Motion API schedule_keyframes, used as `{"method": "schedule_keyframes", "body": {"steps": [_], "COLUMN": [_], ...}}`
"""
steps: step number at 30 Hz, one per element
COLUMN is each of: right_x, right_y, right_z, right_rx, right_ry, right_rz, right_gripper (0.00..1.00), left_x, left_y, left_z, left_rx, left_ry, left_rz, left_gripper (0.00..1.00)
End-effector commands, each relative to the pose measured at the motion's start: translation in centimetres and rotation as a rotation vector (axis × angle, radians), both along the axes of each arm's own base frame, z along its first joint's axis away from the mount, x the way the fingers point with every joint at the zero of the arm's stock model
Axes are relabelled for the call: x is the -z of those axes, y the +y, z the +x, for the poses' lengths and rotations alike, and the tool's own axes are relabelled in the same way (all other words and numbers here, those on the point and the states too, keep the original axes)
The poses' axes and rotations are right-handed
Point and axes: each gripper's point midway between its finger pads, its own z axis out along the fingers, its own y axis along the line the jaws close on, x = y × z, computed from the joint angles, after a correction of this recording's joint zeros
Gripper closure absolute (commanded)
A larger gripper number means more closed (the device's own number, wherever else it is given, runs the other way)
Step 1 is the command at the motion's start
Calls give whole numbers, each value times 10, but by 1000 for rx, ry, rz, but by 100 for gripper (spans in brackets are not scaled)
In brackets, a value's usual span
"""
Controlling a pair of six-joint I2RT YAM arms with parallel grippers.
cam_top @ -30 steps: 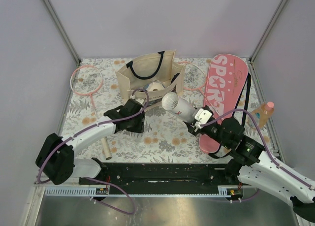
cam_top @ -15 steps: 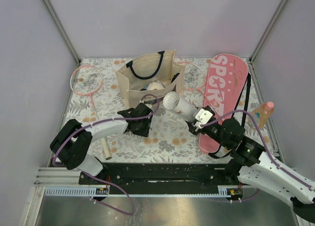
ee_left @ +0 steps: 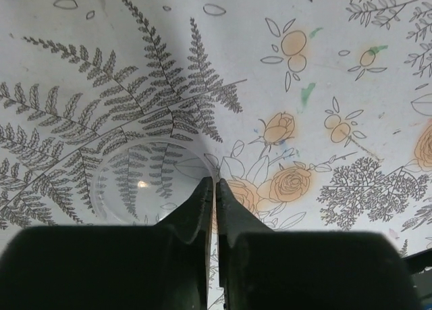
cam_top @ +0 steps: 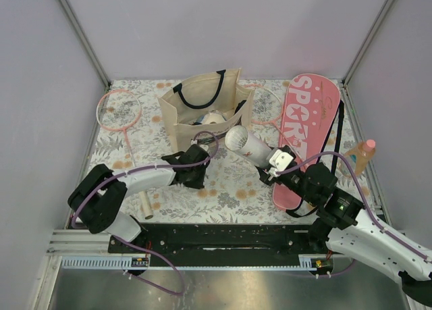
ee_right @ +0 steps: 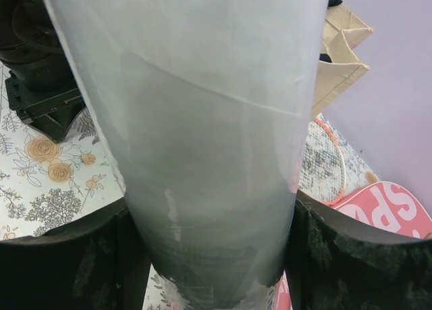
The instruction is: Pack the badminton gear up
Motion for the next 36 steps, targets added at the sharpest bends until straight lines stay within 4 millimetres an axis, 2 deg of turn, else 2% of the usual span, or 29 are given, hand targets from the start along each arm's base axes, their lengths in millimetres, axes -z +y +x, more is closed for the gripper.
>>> {"method": "schedule_keyframes", "body": {"steps": [1, 6, 12, 16, 20, 23, 25, 27, 29, 36], "right_x": [-31, -26, -20, -8, 9, 22, 26, 31, 43, 41], "right_y": [0, 7, 24, 42, 58, 63, 63, 65, 64, 66], "right_z": [1, -2, -3, -12, -27, -26, -20, -14, -12, 1], "right_rx": [10, -23, -97, -211, -358, -384, -368, -356, -352, -298], "right_ry": [-66, -42, -72, -78, -113, -116, -101, -79, -36, 1], "right_rz": [99, 90, 77, 39, -38, -90, -130, -170, -226, -245], "right_gripper": [34, 34, 34, 35, 34, 33, 33, 33, 34, 34], "left_x": [-2, -38, -109, -172, -252, -305, -333, -353, -362, -362], "left_y": [7, 4, -1, 3, 9, 20, 24, 23, 20, 3], "left_z": [-13, -14, -9, -8, -16, -28, -38, -51, -60, -88], "left_rx": [-16, -31, -25, -32, -28, -17, 20, 99, 179, 396], "left_ry": [9, -40, -177, -295, -463, -589, -660, -698, -725, -694], "left_rz": [0, -79, -219, -312, -479, -602, -665, -715, -724, -776], "left_gripper": [99, 100, 100, 100, 100, 100, 100, 100, 100, 100]}}
